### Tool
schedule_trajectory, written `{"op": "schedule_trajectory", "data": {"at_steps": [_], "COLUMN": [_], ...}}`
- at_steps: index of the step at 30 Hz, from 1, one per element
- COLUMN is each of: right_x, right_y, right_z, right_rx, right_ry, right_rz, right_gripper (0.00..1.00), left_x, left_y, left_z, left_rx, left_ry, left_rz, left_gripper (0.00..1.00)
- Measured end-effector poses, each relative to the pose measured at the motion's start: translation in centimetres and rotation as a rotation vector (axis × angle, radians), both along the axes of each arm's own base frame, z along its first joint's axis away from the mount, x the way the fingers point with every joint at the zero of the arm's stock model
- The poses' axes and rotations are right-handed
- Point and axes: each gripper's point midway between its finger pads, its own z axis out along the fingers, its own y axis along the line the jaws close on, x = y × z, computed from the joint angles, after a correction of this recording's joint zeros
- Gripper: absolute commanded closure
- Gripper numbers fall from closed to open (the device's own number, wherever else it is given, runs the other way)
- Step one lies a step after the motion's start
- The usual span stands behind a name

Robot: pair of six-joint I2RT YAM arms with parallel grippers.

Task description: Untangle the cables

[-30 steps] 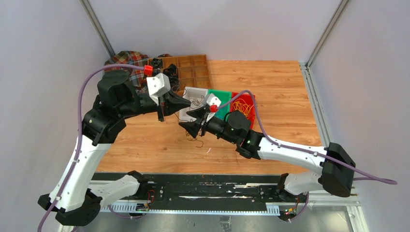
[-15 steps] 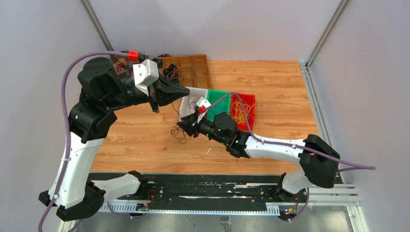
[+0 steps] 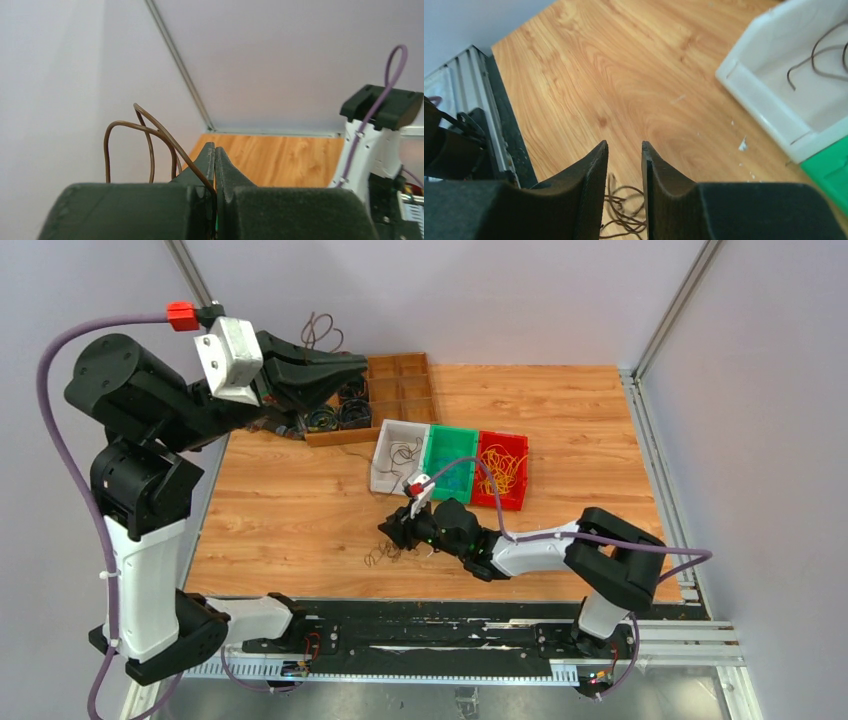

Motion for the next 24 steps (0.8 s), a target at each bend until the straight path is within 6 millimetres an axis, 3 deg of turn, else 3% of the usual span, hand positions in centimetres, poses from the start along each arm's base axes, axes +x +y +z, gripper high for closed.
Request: {"op": "schedule_trajectory", "data": {"at_steps": [9,14,18,20,24], "right_x": [-1.0,-1.2,-0.6,-0.3,1.0], "right_y": [0.3,-0.2,-0.8,-1.3,-2.4], "right_z": [-4.9,-6.0,-4.3,-2.2,4.3], "right_rx": [-0.063,-0.079,-0.075,-0.05,0.047], "right_ry": [0.089,0.11,0.085,0.057,-0.032], "right_rz": [-0.019,-0.042,-0.077,-0.094,-0.138], "right_gripper": [0.6,0.54,0.5,0.49,0.49], "left_x": [1.3,1.3,2.3,3.2,5.7], "left_y": [2.3,3.3,3.1,2.9,1.8], "left_z": [6.3,7.5,3.9,0.6,-6.8], "left_rx": [-0.14,-0.163,-0.096,-0.041,0.083], "left_ry": [-0.216,-0.275,-0.226,-0.178,-0.041], "left_rz": [0.173,0.226,0.25,0.264,0.273], "left_gripper": [1.0,0.99,1.0,1.0,1.0]}}
